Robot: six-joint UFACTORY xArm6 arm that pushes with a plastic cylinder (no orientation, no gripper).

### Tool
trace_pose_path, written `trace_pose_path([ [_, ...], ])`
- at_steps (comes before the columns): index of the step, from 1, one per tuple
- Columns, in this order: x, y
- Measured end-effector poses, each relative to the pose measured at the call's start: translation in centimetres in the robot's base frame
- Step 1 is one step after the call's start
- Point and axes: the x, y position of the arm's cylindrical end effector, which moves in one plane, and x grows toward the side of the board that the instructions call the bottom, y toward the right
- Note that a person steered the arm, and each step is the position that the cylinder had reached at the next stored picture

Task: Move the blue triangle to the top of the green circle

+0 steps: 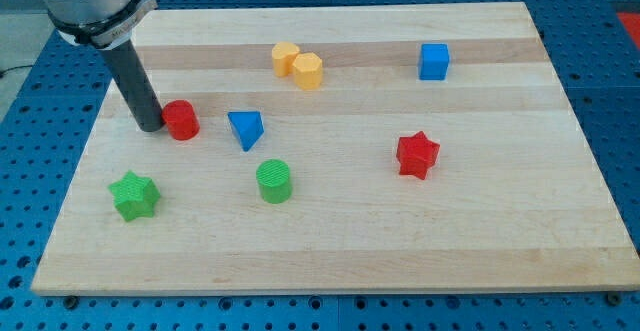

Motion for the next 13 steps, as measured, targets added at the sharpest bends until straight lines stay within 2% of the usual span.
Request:
trace_pose_path([
  [1, 1.7, -1.5],
  [2, 2.3, 0.0],
  [3, 5.1, 0.7],
  [8, 2.7, 7.4],
  [10, -0.5, 8.1],
  [12, -0.7, 13.2],
  [13, -1.0, 13.6],
])
